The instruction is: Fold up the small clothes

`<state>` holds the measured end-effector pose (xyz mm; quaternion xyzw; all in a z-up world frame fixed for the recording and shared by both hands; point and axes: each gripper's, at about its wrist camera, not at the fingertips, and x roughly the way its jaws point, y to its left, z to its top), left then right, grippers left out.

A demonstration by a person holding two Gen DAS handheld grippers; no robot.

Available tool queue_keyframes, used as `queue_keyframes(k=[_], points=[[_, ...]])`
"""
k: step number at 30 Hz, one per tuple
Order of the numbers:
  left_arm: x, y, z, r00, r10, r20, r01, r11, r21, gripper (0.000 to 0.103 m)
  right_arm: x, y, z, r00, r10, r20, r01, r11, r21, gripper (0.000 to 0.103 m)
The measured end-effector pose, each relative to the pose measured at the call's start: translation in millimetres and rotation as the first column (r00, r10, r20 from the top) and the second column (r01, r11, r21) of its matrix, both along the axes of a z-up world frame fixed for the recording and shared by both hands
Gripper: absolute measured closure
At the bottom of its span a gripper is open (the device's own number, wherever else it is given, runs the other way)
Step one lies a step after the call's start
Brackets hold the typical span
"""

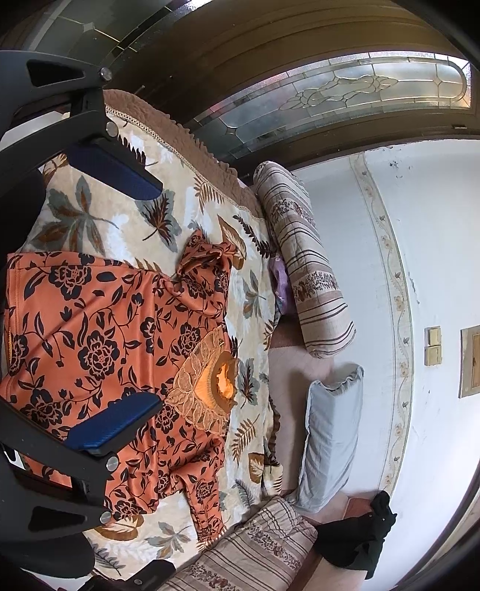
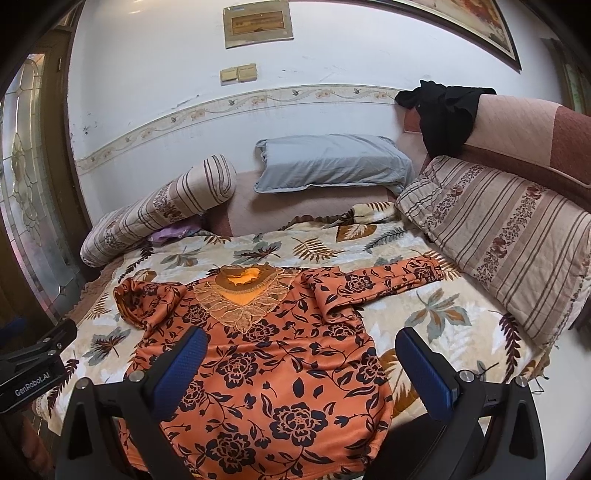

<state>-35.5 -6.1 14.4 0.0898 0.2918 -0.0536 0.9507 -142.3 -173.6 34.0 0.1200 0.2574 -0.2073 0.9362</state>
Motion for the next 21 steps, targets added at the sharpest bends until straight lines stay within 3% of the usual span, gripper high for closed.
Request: queue_keyframes(k=[21], points=[[0.5,-6.7,-4.2,1.0,0.004,-0.009,-0.004,1.0,0.03,0.0,2.4,-7.2,-10.2,1.0,0.002,-0.013,-0.002,0.999,0.037,0.0]])
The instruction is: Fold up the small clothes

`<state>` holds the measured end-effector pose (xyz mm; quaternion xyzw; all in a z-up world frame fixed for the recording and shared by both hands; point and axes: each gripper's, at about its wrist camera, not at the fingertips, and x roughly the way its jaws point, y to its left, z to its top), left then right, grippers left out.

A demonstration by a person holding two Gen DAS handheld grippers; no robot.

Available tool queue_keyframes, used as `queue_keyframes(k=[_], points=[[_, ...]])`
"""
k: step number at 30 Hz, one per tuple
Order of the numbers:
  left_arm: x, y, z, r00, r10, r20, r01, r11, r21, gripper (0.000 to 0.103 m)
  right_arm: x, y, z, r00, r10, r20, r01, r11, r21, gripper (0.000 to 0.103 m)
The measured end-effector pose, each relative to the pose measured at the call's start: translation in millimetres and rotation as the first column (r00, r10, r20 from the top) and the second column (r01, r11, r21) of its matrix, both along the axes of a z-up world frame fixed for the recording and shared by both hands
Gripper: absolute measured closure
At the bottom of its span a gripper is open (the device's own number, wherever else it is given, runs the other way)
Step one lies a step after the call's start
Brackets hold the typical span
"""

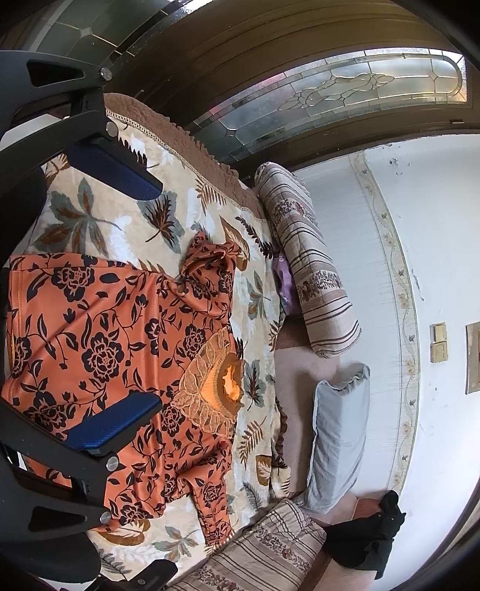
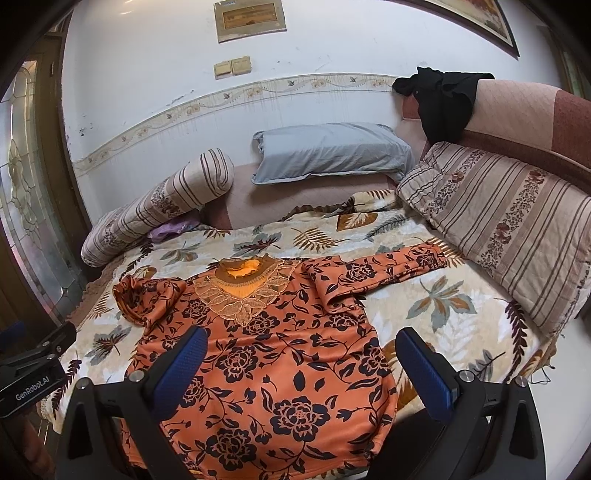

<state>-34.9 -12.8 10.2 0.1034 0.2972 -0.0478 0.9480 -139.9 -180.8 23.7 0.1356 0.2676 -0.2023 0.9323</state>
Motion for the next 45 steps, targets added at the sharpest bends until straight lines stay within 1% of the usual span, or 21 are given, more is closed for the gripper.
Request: queue_keyframes(k=[7,10,13,15,18,19,20,22,23,25,28,30,32,34,35,37,38,39,40,42,45], points=[[21.2,-5.1,-8.6,1.0,-0.012,-0.024,0.012,1.0,0.007,0.0,16.2,-16.0,-6.1,1.0,-0.001,-0.016,0.001,1.0,0.02,0.0],[56.2,-7.0,-25.5,0.991,-0.063,-0.116,0.058,0.997,-0.043,0.0,34.0,-50.0,-16.5,1.0,0.009,-0.004,-0.009,0.995,0.1,0.0],[100.3,-10.6,-49.7,0.978,-0.1,-0.183,0.088,0.993,-0.073,0.0,59.9,-106.5,-45.1,1.0,0.025,0.013,-0.028,0.961,0.276,0.0],[138.6,-15.7,-75.0,0.97,-0.113,-0.214,0.102,0.993,-0.064,0.0,80.0,-154.8,-74.6,1.0,-0.007,0.018,-0.001,0.915,0.404,0.0],[195.4,-20.6,-114.9,0.957,-0.093,-0.275,0.085,0.996,-0.038,0.0,102.7,-229.6,-127.2,0.99,-0.14,0.015,0.104,0.803,0.586,0.0],[204.2,-20.2,-121.8,0.955,-0.088,-0.283,0.079,0.996,-0.041,0.0,109.1,-256.7,-148.0,0.98,-0.197,0.015,0.141,0.751,0.645,0.001],[222.0,-19.1,-134.6,0.954,-0.075,-0.289,0.063,0.997,-0.051,0.0,112.1,-271.4,-159.0,0.973,-0.233,0.006,0.168,0.721,0.672,0.002],[241.6,-16.9,-148.7,0.957,-0.064,-0.283,0.045,0.996,-0.073,0.0,119.6,-308.1,-186.0,0.946,-0.324,-0.019,0.23,0.627,0.744,0.011],[245.9,-15.8,-152.5,0.959,-0.063,-0.278,0.041,0.996,-0.083,0.0,126.0,-329.4,-199.7,0.934,-0.357,-0.032,0.244,0.568,0.786,0.013],[256.5,-15.8,-165.3,0.966,-0.047,-0.254,0.024,0.995,-0.095,0.0,132.3,-354.0,-212.2,0.906,-0.419,-0.057,0.292,0.522,0.802,0.022],[261.3,-21.5,-177.5,0.96,-0.067,-0.271,0.044,0.995,-0.091,0.0,147.6,-384.3,-227.4,0.875,-0.475,-0.09,0.347,0.487,0.801,0.031],[260.0,-27.5,-180.1,0.966,-0.086,-0.245,0.076,0.996,-0.051,0.0,155.9,-396.3,-230.0,0.864,-0.497,-0.08,0.355,0.491,0.796,0.033],[262.5,-28.2,-182.2,0.972,-0.085,-0.218,0.083,0.996,-0.018,0.0,166.4,-400.7,-226.5,0.862,-0.503,-0.064,0.364,0.525,0.769,0.04],[267.7,-24.5,-181.5,0.97,-0.099,-0.224,0.089,0.995,-0.053,0.0,177.2,-407.3,-234.1,0.87,-0.488,-0.074,0.373,0.552,0.746,0.084],[269.5,-22.1,-179.3,0.97,-0.098,-0.222,0.083,0.994,-0.075,0.0,178.1,-408.2,-239.9,0.867,-0.492,-0.077,0.376,0.546,0.749,0.085],[272.8,-16.0,-172.2,0.976,-0.087,-0.197,0.065,0.991,-0.114,0.0,180.3,-400.6,-230.7,0.869,-0.492,-0.049,0.372,0.586,0.72,0.092],[273.7,-13.3,-168.4,0.981,-0.076,-0.179,0.054,0.991,-0.125,0.0,187.3,-394.5,-214.0,0.886,-0.463,0.006,0.333,0.646,0.686,0.093],[273.9,-10.8,-165.4,0.984,-0.065,-0.166,0.044,0.991,-0.13,0.0,189.6,-385.5,-199.8,0.897,-0.438,0.052,0.297,0.687,0.663,0.093],[273.8,-7.2,-161.7,0.987,-0.049,-0.15,0.028,0.991,-0.134,0.0,194.2,-369.5,-178.2,0.914,-0.387,0.12,0.229,0.738,0.634,0.093],[275.1,-1.0,-157.9,0.99,-0.028,-0.14,0.008,0.99,-0.143,0.0,201.9,-338.1,-149.4,0.934,-0.291,0.21,0.11,0.789,0.605,0.093],[278.2,8.8,-155.3,0.991,0.002,-0.133,-0.023,0.988,-0.153,0.0,223.2,-272.3,-113.3,0.952,-0.116,0.282,-0.063,0.832,0.552,0.093]])
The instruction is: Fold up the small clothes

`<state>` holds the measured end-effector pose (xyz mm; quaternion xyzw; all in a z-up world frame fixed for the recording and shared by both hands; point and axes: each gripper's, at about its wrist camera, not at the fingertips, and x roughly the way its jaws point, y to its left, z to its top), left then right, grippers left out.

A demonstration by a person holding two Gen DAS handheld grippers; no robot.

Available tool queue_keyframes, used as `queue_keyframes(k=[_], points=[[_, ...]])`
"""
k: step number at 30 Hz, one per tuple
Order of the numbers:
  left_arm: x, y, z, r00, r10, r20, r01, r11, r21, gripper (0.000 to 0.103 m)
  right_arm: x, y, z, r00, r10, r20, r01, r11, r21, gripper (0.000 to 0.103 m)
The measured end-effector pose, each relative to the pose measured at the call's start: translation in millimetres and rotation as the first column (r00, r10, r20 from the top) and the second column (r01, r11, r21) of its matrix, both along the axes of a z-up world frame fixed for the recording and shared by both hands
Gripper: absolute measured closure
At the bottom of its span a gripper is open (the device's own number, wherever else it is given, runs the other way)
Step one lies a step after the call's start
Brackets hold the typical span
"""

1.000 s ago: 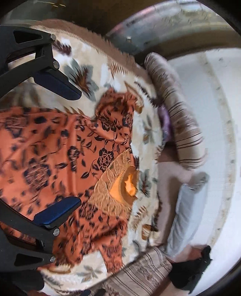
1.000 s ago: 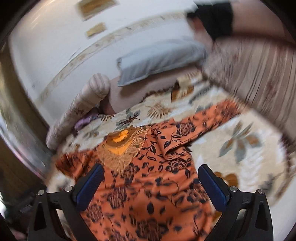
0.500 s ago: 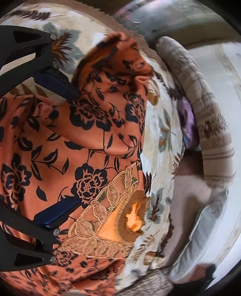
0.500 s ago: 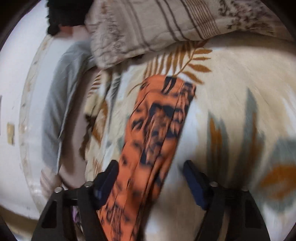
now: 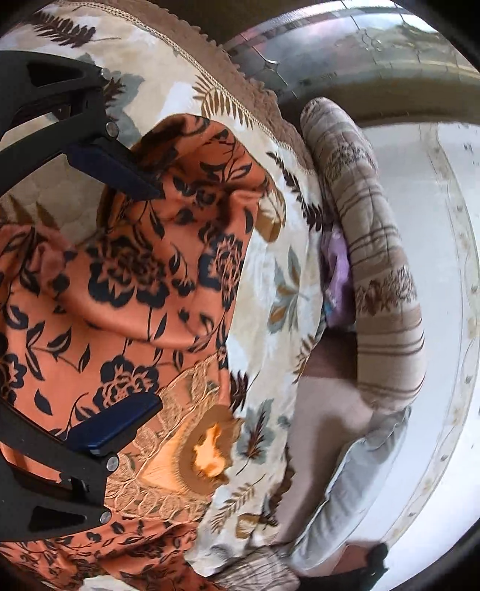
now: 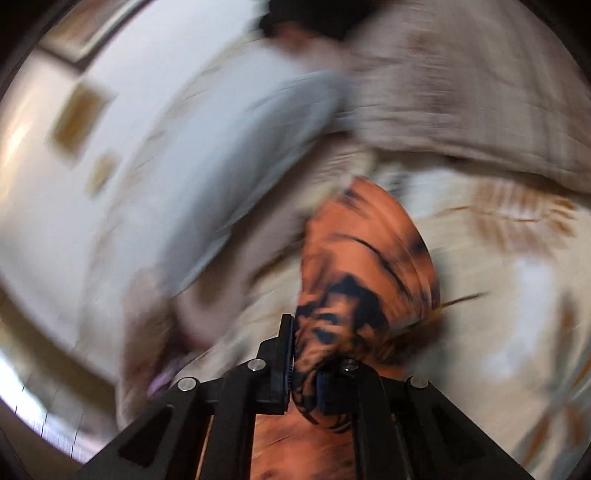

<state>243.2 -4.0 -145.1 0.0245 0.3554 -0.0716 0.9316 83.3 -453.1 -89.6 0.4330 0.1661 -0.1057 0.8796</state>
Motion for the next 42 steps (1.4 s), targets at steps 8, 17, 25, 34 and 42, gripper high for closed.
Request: queue_keyframes(k=[8,17,25,34,42], points=[[2.3,27.6,13.3,0.995,0.074,0.065,-0.075,0.997,0.014,0.0,89.8,188.7,-10.3,0.94,0.334,-0.07,-0.336,0.942,-0.007,0.093],[23.4,90.6,18.3,0.979,0.201,0.03,-0.197,0.975,-0.104,0.0,134.7,302.7,-83.8,0.763,0.573,-0.299,-0.539,0.82,0.194,0.069],[37.7,137.3,15.4,0.938,0.341,-0.055,-0.345,0.916,-0.205,0.0,88.1,267.7,-34.2,0.84,0.513,-0.176,-0.513,0.857,0.052,0.026],[42.1,151.6,9.5,0.91,0.402,-0.096,-0.413,0.893,-0.18,0.0,123.2,255.1,-55.7,0.871,0.337,-0.356,-0.35,0.936,0.031,0.071],[52.2,182.0,-1.0,0.863,0.471,-0.183,-0.5,0.848,-0.178,0.0,143.9,351.7,-70.7,0.688,0.54,-0.484,-0.626,0.78,-0.02,0.071]])
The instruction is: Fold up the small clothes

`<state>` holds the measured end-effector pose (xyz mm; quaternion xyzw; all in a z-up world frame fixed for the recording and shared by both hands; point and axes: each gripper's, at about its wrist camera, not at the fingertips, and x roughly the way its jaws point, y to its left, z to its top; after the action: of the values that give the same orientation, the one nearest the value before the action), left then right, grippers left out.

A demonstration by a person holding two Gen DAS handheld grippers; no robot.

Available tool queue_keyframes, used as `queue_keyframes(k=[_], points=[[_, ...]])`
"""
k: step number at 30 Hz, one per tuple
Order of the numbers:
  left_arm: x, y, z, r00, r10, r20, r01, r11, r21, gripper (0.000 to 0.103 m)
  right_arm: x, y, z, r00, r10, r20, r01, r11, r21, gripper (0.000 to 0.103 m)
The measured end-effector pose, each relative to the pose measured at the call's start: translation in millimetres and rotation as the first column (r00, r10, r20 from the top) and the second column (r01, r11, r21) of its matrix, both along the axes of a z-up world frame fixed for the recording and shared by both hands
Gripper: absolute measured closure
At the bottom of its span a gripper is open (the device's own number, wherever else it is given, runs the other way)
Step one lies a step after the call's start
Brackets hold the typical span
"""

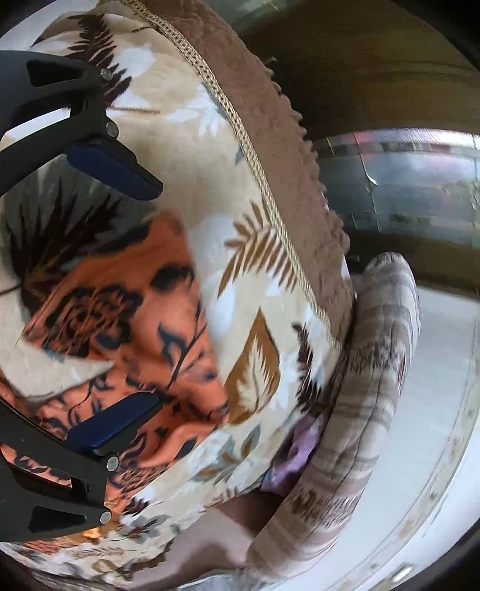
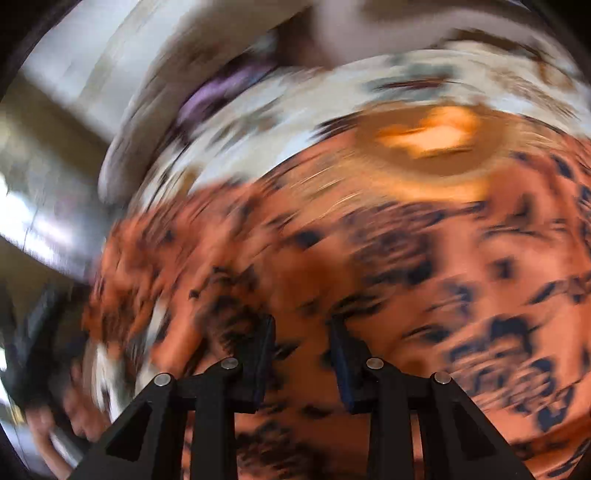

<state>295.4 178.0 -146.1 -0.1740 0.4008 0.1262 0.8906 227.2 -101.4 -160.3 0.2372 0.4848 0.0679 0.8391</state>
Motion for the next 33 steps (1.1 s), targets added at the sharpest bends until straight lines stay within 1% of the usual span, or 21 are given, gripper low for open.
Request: queue_keyframes(k=[1,3,5,7,8,10,12,13,14,16,17,18,20,22,23,24,25,26,29,31,33], points=[[0.4,9.9,-1.2,1.0,0.027,-0.007,-0.027,1.0,-0.017,0.0,0.4,8.5,1.3,0.999,0.036,-0.002,-0.036,0.999,-0.017,0.071],[0.4,20.8,-3.0,0.998,0.055,-0.015,-0.056,0.997,-0.046,0.0,0.7,19.6,3.8,0.997,0.077,-0.013,-0.078,0.993,-0.093,0.071],[-0.2,30.4,-6.1,0.997,0.073,-0.024,-0.075,0.993,-0.09,0.0,1.1,16.3,7.2,0.997,0.081,-0.003,-0.081,0.993,-0.083,0.071],[0.8,31.8,-7.6,0.997,0.067,-0.029,-0.069,0.992,-0.107,0.0,-1.9,6.4,13.0,0.998,0.044,0.034,-0.043,0.999,-0.031,0.071],[1.9,29.8,-7.8,0.998,0.057,-0.034,-0.06,0.993,-0.102,0.0,-3.5,1.4,15.0,0.999,0.017,0.045,-0.016,1.0,-0.022,0.071],[4.3,24.4,-7.6,0.999,0.037,-0.039,-0.04,0.996,-0.086,0.0,3.9,-1.4,10.1,1.0,-0.017,0.022,0.017,0.999,-0.031,0.069],[6.6,16.5,-7.3,0.999,0.009,-0.05,-0.012,0.998,-0.056,0.0,14.2,7.1,-5.7,1.0,0.01,-0.019,-0.01,1.0,-0.004,0.069],[7.2,16.1,-6.8,0.999,0.006,-0.052,-0.009,0.999,-0.045,0.0,17.2,11.9,-11.9,0.999,0.024,-0.031,-0.025,0.999,-0.024,0.067],[7.6,16.1,-5.7,0.999,0.01,-0.054,-0.012,1.0,-0.022,0.0,17.3,16.8,-10.7,0.999,0.04,-0.001,-0.04,0.997,-0.072,0.068],[6.8,23.9,-4.1,0.998,0.037,-0.06,-0.037,0.999,-0.001,0.0,20.1,20.2,-4.1,0.998,0.067,-0.021,-0.069,0.992,-0.107,0.068],[6.3,32.3,-3.4,0.995,0.073,-0.068,-0.072,0.997,0.014,0.0,22.8,18.8,3.0,0.996,0.08,-0.046,-0.085,0.989,-0.118,0.068],[5.2,40.4,-2.6,0.992,0.106,-0.07,-0.104,0.994,0.024,0.0,24.3,18.1,10.3,0.996,0.073,-0.045,-0.078,0.987,-0.138,0.068],[1.1,64.8,0.0,0.976,0.207,-0.073,-0.205,0.978,0.037,0.0,24.3,19.4,35.0,0.998,0.051,0.023,-0.044,0.973,-0.228,0.068],[-4.0,88.7,1.3,0.948,0.307,-0.08,-0.304,0.952,0.047,0.0,25.6,30.9,58.0,0.991,0.1,0.091,-0.075,0.967,-0.245,0.066],[-6.1,95.8,1.4,0.938,0.337,-0.08,-0.333,0.941,0.051,0.0,28.8,42.5,67.9,0.982,0.147,0.116,-0.119,0.969,-0.216,0.045],[-10.4,107.1,2.5,0.917,0.391,-0.079,-0.387,0.92,0.066,0.0,31.4,51.3,71.3,0.976,0.177,0.128,-0.152,0.971,-0.185,0.015],[-12.3,111.8,2.9,0.906,0.416,-0.078,-0.41,0.909,0.076,0.0,34.6,62.0,73.2,0.968,0.206,0.146,-0.183,0.971,-0.153,0.012],[-16.1,119.3,3.9,0.888,0.454,-0.077,-0.448,0.89,0.089,0.0,38.6,78.6,73.7,0.955,0.25,0.16,-0.236,0.966,-0.101,0.012],[-25.3,137.3,5.3,0.852,0.518,-0.071,-0.512,0.854,0.087,0.0,58.0,128.7,56.5,0.941,0.311,0.135,-0.309,0.95,-0.039,0.012],[-28.1,146.8,5.5,0.833,0.547,-0.077,-0.54,0.836,0.095,0.0,56.8,150.2,50.5,0.922,0.365,0.129,-0.363,0.931,-0.036,0.012],[-32.4,158.9,5.7,0.812,0.578,-0.081,-0.57,0.815,0.099,0.0,46.8,178.7,49.1,0.888,0.434,0.151,-0.422,0.901,-0.105,0.012]])
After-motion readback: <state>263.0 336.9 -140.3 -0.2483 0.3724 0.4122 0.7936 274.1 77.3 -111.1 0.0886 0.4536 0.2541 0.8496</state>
